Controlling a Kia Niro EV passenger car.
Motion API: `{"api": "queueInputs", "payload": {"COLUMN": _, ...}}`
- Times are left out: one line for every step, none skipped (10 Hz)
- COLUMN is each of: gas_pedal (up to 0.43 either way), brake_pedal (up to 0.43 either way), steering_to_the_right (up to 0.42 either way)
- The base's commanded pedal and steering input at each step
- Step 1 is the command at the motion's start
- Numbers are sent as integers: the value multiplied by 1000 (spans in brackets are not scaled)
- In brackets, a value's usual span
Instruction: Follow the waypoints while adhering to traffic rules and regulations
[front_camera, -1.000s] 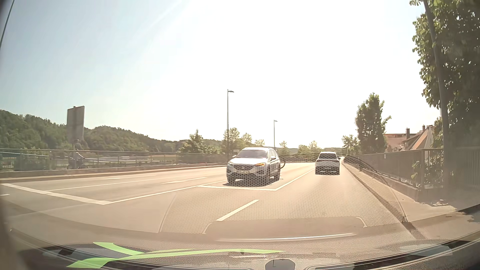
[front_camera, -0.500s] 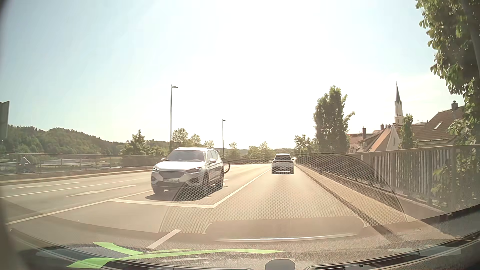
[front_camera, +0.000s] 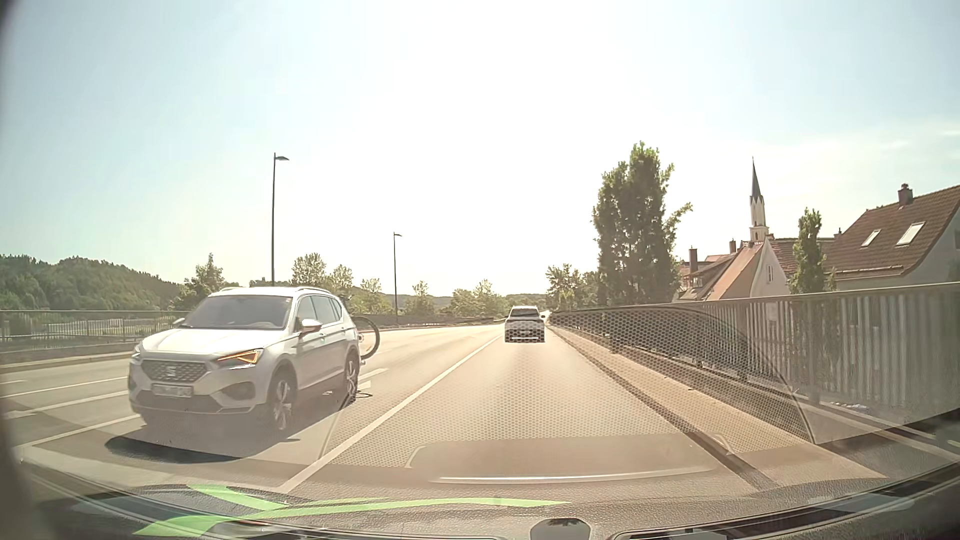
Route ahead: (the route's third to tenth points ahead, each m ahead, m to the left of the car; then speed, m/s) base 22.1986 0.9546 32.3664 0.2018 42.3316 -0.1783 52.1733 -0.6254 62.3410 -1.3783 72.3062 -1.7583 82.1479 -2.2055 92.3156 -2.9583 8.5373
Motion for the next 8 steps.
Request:
{"api": "queueInputs", "payload": {"gas_pedal": 421, "brake_pedal": 0, "steering_to_the_right": 10}}
{"api": "queueInputs", "payload": {"gas_pedal": 398, "brake_pedal": 0, "steering_to_the_right": 7}}
{"api": "queueInputs", "payload": {"gas_pedal": 370, "brake_pedal": 0, "steering_to_the_right": 5}}
{"api": "queueInputs", "payload": {"gas_pedal": 370, "brake_pedal": 0, "steering_to_the_right": 4}}
{"api": "queueInputs", "payload": {"gas_pedal": 370, "brake_pedal": 0, "steering_to_the_right": 5}}
{"api": "queueInputs", "payload": {"gas_pedal": 378, "brake_pedal": 0, "steering_to_the_right": 4}}
{"api": "queueInputs", "payload": {"gas_pedal": 378, "brake_pedal": 0, "steering_to_the_right": 4}}
{"api": "queueInputs", "payload": {"gas_pedal": 378, "brake_pedal": 0, "steering_to_the_right": 4}}
